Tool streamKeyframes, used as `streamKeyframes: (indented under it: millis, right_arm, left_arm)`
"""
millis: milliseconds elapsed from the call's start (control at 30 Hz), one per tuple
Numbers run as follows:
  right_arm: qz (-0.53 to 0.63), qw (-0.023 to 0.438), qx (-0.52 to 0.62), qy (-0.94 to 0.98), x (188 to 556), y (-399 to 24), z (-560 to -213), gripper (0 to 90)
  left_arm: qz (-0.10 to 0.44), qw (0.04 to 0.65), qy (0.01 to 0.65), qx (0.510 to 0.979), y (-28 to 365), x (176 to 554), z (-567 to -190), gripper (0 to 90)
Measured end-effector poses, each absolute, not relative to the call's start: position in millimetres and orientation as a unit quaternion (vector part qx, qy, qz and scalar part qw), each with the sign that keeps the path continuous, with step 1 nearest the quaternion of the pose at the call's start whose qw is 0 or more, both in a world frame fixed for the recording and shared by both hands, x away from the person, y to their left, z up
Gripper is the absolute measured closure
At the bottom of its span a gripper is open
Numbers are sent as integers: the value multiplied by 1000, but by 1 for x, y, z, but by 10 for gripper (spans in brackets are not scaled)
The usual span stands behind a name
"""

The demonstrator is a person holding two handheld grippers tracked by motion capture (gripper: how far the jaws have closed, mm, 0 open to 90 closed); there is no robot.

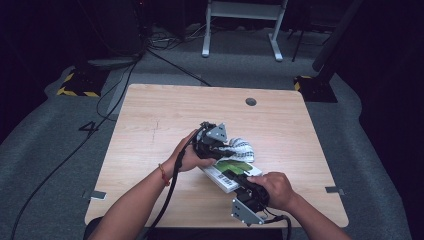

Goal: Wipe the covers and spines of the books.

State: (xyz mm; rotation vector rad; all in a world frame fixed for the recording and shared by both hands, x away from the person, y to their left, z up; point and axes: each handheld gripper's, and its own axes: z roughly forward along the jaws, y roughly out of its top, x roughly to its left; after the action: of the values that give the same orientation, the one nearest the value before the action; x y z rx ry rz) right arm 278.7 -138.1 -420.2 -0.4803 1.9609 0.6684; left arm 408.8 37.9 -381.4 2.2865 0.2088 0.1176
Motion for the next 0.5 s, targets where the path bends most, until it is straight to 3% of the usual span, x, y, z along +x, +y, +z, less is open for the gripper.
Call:
streamKeyframes:
  millis: [333,500]
  right_arm:
    - [266,498,-167,808,287,-152,-418,754]
    - [262,501,-160,809,292,-154,-418,754]
  left_arm:
    - [78,407,158,896,95,419,-390,815]
    - [77,420,167,889,108,416,-391,814]
